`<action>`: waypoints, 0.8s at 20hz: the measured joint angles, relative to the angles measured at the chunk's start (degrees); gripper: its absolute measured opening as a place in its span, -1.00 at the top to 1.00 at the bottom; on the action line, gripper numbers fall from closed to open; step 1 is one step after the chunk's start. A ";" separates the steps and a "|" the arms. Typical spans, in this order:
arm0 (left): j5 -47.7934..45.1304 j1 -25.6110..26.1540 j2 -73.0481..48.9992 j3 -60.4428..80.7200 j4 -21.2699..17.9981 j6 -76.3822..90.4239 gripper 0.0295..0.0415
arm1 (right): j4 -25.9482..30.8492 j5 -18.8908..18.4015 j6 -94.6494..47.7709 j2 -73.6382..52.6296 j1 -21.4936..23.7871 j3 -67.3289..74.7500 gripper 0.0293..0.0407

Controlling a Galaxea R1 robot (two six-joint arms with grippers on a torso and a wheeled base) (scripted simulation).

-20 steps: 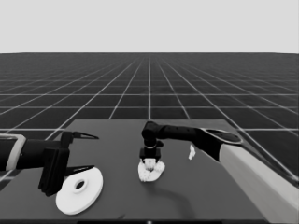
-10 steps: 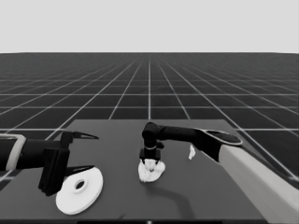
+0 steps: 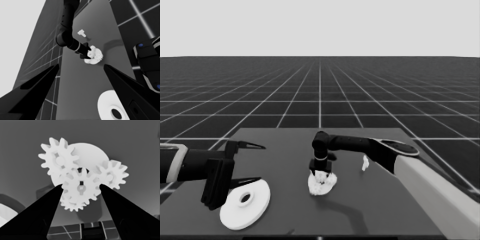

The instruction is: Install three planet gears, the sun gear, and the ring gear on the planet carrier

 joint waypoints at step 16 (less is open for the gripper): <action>0.00 0.00 0.00 0.00 0.00 0.00 -0.49 | 0.01 -0.01 9.60 -0.01 -0.03 0.00 0.72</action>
